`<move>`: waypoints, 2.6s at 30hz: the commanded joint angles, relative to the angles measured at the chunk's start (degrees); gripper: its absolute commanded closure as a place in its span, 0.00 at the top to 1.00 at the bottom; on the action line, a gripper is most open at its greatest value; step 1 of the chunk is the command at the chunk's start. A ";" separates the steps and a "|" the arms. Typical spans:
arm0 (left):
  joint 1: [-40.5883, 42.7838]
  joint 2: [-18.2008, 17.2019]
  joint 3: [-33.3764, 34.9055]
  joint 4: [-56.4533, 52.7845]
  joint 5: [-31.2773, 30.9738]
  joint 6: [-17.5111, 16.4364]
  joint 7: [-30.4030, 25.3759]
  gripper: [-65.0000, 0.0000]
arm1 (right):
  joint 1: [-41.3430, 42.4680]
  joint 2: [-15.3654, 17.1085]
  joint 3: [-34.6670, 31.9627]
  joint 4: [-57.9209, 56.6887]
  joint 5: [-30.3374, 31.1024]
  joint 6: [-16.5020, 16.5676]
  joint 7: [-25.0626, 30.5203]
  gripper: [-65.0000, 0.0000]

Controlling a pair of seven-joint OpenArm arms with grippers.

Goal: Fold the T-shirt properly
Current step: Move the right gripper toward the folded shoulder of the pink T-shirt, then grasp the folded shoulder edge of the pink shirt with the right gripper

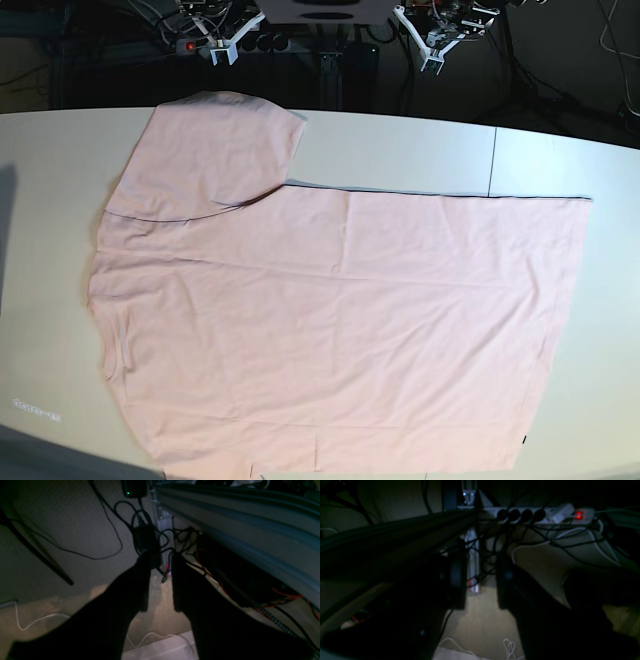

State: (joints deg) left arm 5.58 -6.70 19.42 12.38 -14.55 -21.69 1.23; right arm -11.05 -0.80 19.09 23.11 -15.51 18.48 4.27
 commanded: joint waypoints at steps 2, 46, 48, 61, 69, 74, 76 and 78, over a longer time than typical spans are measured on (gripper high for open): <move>0.44 -0.52 -0.11 1.38 0.24 -1.77 -0.15 0.28 | -1.11 0.15 -0.11 1.81 0.09 -1.49 0.22 0.32; 34.75 -14.27 -19.85 59.28 -12.15 -18.31 3.82 0.28 | -39.95 10.84 -1.16 58.75 37.31 8.55 -18.10 0.32; 36.13 -14.25 -20.46 63.39 -12.24 -18.31 5.57 0.28 | -42.32 12.17 -1.16 64.24 39.47 9.03 -19.52 0.33; 40.70 -14.29 -20.63 75.43 -12.24 -18.31 9.90 0.28 | -46.47 19.58 7.08 90.73 53.35 9.25 -27.71 0.58; 41.27 -14.27 -20.63 75.43 -12.24 -18.31 10.84 0.28 | -38.64 23.21 12.66 89.15 56.33 9.42 -30.45 0.60; 41.27 -14.29 -20.63 75.43 -12.24 -18.31 12.00 0.28 | -31.69 25.07 12.59 81.40 58.97 9.46 -32.30 0.62; 41.29 -14.29 -20.63 75.43 -12.24 -18.31 13.00 0.28 | -28.55 25.24 12.59 77.33 61.42 10.64 -34.69 0.62; 41.29 -14.29 -20.63 75.43 -12.24 -18.31 13.92 0.28 | -26.12 25.22 12.55 73.22 64.19 11.72 -35.67 0.62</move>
State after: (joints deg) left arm 46.13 -20.67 -1.04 87.11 -26.20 -38.87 15.73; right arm -36.93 23.62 31.16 95.44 48.18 25.32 -32.25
